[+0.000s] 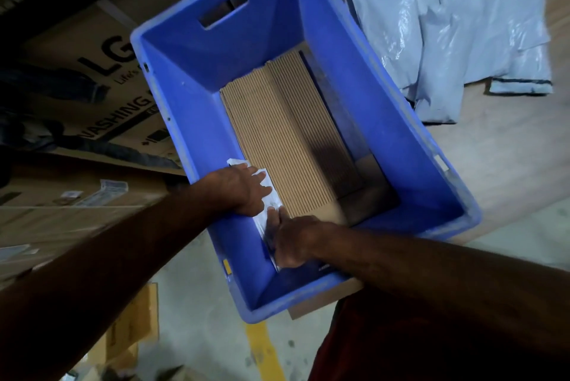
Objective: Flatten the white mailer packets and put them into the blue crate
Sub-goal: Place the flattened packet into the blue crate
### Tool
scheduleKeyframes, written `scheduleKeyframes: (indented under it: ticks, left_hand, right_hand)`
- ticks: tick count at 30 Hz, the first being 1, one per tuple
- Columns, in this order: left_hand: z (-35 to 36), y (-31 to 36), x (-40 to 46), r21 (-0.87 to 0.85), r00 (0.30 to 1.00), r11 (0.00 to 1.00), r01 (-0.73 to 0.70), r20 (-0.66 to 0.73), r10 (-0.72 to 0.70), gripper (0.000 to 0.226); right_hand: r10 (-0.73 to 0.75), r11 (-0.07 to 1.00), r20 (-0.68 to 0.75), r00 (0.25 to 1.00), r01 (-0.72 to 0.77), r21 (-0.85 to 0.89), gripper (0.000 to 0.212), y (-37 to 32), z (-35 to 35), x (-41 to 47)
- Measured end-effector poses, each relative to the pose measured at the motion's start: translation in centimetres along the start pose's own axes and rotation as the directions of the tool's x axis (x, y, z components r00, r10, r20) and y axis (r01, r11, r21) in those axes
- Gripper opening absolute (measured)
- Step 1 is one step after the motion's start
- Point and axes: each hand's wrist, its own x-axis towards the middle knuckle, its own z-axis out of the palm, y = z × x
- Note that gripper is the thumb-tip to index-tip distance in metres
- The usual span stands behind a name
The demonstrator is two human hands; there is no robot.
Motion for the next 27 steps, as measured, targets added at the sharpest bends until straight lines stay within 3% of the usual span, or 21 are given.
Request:
scheduleKeyframes:
  ticks: [3,5,7,9,12,15,17,22,27]
  left_hand:
    - [-0.8,-0.1,-2.0,-0.075,0.98,0.996,0.048,-0.189,-0.061,0.057]
    - [-1.2,-0.4,-3.4,-0.156,0.928,0.982,0.103,-0.34,-0.151,0.06]
    - [-1.6,-0.7,-4.4,-0.212,0.778,0.97,0.121,-0.586,-0.225,0.07]
    - [-1.8,-1.2,-5.1,-0.257,0.632,0.955,0.147,-0.719,-0.291,0.065]
    - [-4.0,-0.6,-6.6,-0.39,0.479,0.905,0.171,-0.769,-0.422,0.062]
    - [-7.0,0.7,-7.1,-0.481,0.314,0.862,0.16,-0.804,-0.506,0.064]
    - [-9.1,1.8,-7.0,-0.52,0.274,0.842,0.145,-0.797,-0.539,0.066]
    - [-14.3,4.7,-6.3,-0.537,0.209,0.824,0.181,-0.798,-0.565,0.068]
    - [-19.1,8.0,-5.3,-0.59,0.148,0.786,0.185,-0.774,-0.616,0.068]
  right_hand:
    - [-0.004,0.997,-0.108,0.994,-0.004,-0.079,0.078,0.8,-0.8,-0.9]
    - [0.015,0.995,-0.27,0.963,-0.039,-0.087,0.076,2.2,-1.9,-2.0]
    - [-0.013,0.991,-0.459,0.888,-0.048,-0.122,0.074,3.8,-3.1,-3.6]
    - [-0.057,0.981,-0.603,0.796,-0.067,-0.181,0.071,5.6,-4.1,-5.2]
    - [-0.145,0.959,-0.818,0.556,-0.124,-0.254,0.07,8.1,-5.7,-7.5]
    - [-0.182,0.94,-0.869,0.461,-0.178,-0.291,0.073,10.2,-7.2,-9.8]
    - [-0.2,0.924,-0.894,0.402,-0.226,-0.308,0.074,11.5,-8.3,-11.2]
    - [-0.231,0.902,-0.913,0.336,-0.278,-0.33,0.07,16.0,-10.6,-13.7]
    - [-0.232,0.887,-0.905,0.357,-0.303,-0.347,0.068,22.3,-12.0,-14.9]
